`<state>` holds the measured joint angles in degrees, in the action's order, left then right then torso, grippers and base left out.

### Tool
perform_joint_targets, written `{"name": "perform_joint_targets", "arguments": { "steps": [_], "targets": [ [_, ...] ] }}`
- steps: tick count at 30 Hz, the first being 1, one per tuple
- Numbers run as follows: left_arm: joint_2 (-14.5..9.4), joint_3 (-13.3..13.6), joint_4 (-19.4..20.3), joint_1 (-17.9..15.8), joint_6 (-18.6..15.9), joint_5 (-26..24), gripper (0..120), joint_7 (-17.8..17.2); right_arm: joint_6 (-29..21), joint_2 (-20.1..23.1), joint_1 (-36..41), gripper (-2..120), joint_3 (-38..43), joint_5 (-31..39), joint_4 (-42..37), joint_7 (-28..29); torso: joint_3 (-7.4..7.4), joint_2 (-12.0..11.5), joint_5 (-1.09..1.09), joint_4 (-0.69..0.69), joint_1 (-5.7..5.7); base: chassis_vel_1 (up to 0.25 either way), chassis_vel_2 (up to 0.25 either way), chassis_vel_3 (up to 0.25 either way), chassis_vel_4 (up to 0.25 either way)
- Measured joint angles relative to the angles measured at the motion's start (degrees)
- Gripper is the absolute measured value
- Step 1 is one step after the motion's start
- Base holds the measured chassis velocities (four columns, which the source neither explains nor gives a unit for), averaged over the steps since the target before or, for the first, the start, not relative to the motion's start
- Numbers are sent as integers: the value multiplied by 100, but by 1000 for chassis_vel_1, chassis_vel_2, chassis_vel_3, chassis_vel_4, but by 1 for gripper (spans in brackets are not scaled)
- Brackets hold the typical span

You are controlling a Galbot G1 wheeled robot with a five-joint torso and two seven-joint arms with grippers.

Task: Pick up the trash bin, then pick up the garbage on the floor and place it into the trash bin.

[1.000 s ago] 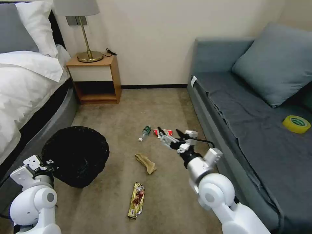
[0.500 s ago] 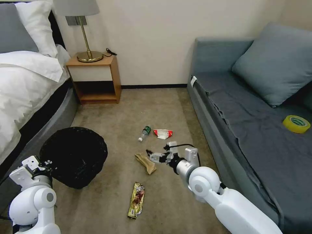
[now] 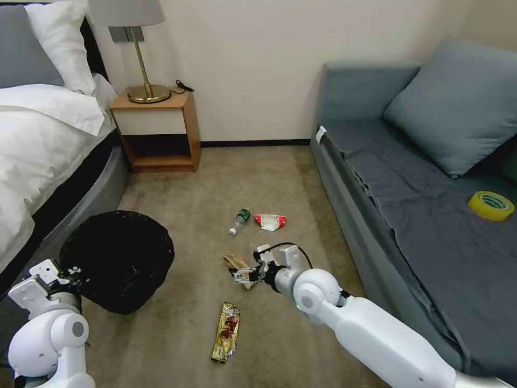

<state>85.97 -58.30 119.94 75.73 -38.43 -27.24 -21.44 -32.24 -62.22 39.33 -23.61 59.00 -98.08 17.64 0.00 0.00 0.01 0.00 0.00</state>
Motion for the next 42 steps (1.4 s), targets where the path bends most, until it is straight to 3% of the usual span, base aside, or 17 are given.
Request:
{"name": "perform_joint_targets", "arguments": {
  "steps": [21,42],
  "targets": [
    [79,-40,219,159,45,88,2,45,-120,-712,-620,100,-1359,29,1362,-265,0,0,0,0,0,0,0,0,0],
    [46,-73,307,167,63,70,2,75,-24,-1230,-778,100,-2030,-134,2421,-470,0,0,-1,0,0,0,0,0,0]
  ]
}}
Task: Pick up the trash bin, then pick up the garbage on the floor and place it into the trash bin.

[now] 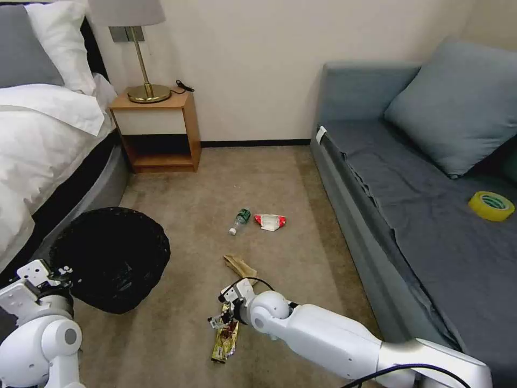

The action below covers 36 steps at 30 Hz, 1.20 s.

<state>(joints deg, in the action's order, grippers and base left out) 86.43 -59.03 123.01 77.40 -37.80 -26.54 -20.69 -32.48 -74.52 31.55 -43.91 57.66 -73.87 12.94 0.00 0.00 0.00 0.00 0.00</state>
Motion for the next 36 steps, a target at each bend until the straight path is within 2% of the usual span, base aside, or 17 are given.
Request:
{"name": "perform_joint_targets", "arguments": {
  "steps": [3,13,36],
  "targets": [
    [6,8,22,22,3,-1,2,1,68,-143,32,100,-2,-155,321,-109,0,0,0,0,0,0,0,0,0],
    [31,27,54,78,25,18,2,8,197,-205,133,100,44,-402,711,-300,0,0,0,0,0,0,0,0,0],
    [57,64,8,91,60,111,2,16,367,-306,210,100,57,-770,1155,-500,0,0,0,0,0,0,0,0,0]
  ]
}}
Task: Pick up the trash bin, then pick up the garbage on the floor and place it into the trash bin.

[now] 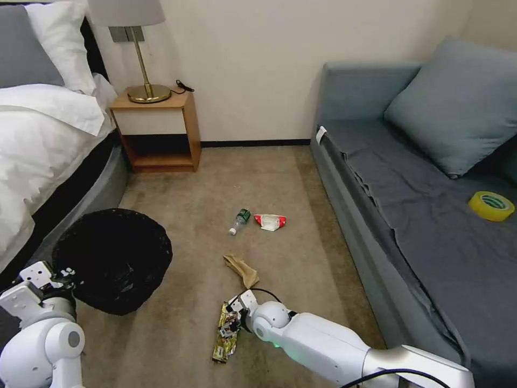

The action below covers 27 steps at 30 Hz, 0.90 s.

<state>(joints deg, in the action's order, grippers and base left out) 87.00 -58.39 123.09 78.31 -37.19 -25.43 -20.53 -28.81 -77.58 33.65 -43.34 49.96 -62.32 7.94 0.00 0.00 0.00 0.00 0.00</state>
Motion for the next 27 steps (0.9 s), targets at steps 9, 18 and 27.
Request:
{"name": "perform_joint_targets", "arguments": {
  "steps": [9,18,27],
  "targets": [
    [-3,-5,-33,-8,6,0,2,0,18,-23,38,99,-13,-62,64,-17,0,0,0,0,0,0,0,0,0],
    [-4,-4,-34,-3,7,0,2,0,25,-72,39,99,-82,-92,77,-17,0,0,0,0,0,0,0,0,0],
    [7,14,-32,-13,7,9,2,-2,37,-89,32,98,-140,-113,67,-7,0,0,0,0,0,0,0,0,0]
  ]
}}
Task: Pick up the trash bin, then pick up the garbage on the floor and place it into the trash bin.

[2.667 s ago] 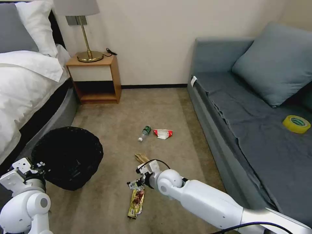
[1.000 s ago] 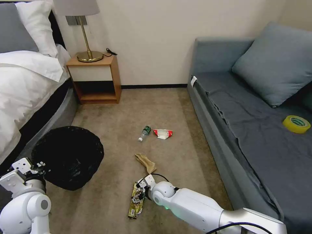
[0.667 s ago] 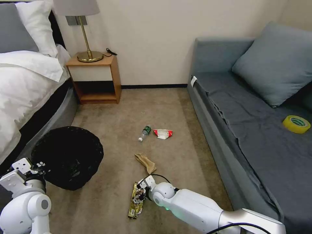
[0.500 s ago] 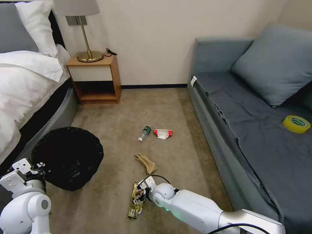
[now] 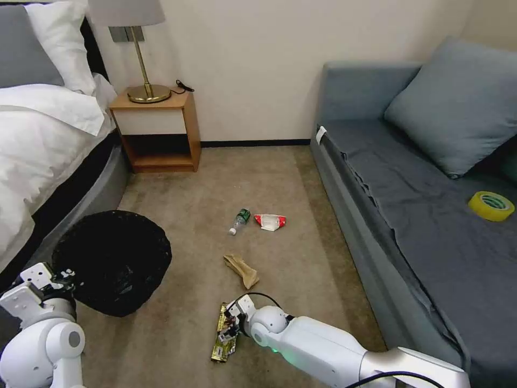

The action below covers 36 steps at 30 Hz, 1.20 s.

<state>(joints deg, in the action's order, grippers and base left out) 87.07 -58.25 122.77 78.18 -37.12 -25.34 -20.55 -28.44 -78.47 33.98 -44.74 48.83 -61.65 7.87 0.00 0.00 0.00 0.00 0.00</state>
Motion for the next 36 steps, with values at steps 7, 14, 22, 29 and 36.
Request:
{"name": "perform_joint_targets", "arguments": {
  "steps": [7,14,22,29,36],
  "targets": [
    [8,8,-30,-22,4,16,2,-1,11,-5,-9,82,-9,-16,-17,7,0,0,0,0,0,0,0,0,0],
    [12,12,-44,-28,5,24,2,-2,23,-5,-14,68,-14,-35,-17,7,0,0,0,0,0,0,0,0,0],
    [25,29,-46,-35,5,40,2,-2,62,-31,11,65,-116,-136,50,-36,0,0,0,0,0,0,0,0,0],
    [30,28,-46,-25,9,46,2,-2,174,-75,24,61,-169,-228,121,-46,0,2,1,2,0,0,0,0,0],
    [32,32,-57,-41,20,57,2,1,204,-59,16,36,-166,-244,116,-47,1,1,-2,0,0,0,0,0,0]
  ]
}}
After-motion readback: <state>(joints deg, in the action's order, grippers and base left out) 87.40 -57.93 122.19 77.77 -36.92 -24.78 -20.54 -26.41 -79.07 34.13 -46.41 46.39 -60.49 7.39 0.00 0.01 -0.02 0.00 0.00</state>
